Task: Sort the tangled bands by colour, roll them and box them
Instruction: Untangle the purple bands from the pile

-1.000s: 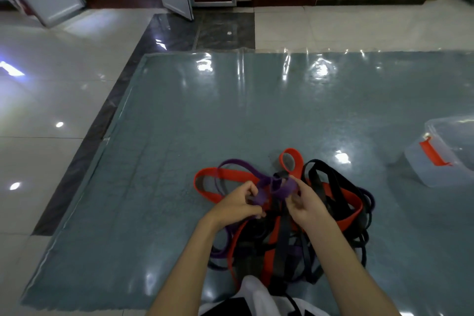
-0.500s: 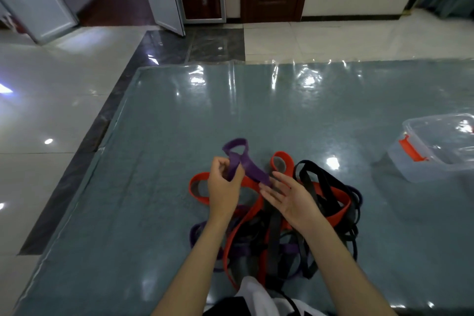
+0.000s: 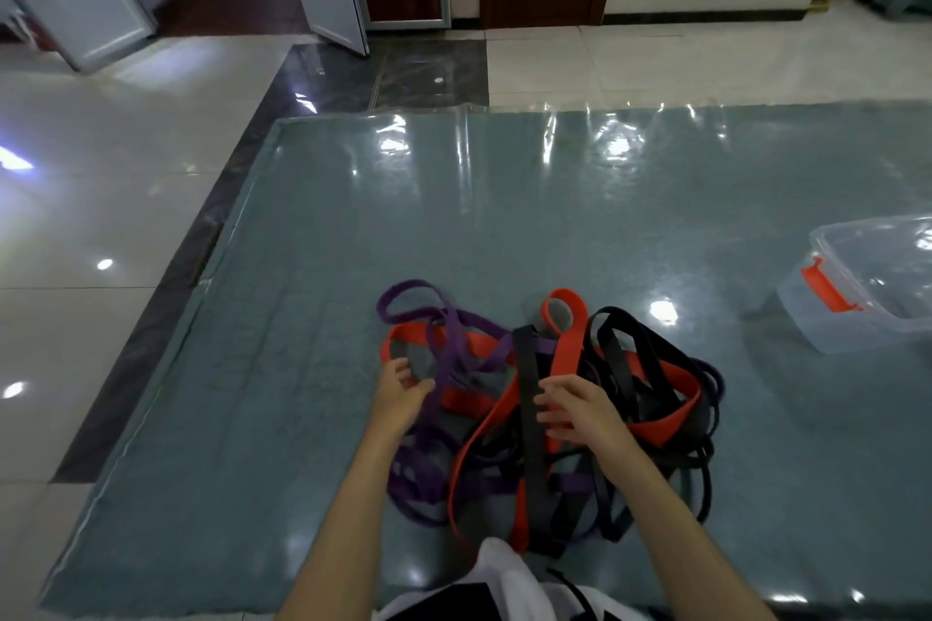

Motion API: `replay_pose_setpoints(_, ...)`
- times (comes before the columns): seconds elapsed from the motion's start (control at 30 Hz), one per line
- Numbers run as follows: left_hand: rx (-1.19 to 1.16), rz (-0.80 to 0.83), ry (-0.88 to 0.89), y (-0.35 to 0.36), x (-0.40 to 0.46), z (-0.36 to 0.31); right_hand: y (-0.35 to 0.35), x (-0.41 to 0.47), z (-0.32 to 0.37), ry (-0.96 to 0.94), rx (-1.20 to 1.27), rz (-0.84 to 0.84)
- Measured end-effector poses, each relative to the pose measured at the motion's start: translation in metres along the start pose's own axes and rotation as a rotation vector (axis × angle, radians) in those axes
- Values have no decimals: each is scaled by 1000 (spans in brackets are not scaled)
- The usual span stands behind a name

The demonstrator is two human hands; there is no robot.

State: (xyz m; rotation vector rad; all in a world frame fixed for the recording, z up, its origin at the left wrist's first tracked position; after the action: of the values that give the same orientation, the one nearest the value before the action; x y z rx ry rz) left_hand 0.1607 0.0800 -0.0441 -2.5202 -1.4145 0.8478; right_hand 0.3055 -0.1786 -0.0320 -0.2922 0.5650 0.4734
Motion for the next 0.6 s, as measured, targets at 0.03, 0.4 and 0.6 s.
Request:
replay_pose_setpoints(0.03, 30, 5, 0, -2, 0, 6, -4, 4, 2, -69, -90, -51)
replay_pose_setpoints(0.4, 574, 312, 170, 18, 7, 35, 17, 34, -1, -266, -723, -110)
replay_pose_setpoints(0.6, 100, 155, 253, -2, 15, 9, -10, 41, 30, -391, -238, -275)
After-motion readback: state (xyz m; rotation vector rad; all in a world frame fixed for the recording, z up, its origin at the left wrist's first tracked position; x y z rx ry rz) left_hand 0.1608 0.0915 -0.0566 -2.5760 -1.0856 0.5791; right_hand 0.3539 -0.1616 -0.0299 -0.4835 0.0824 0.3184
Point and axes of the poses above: each hand's wrist, its own x-axis towards the middle knuckle, its own y-axis out of the palm, z = x × y, the point moved 8 cm from there along x, towards the middle knuckle, and after that the axes turned 7 degrees about -z, right-handed, at the moved point
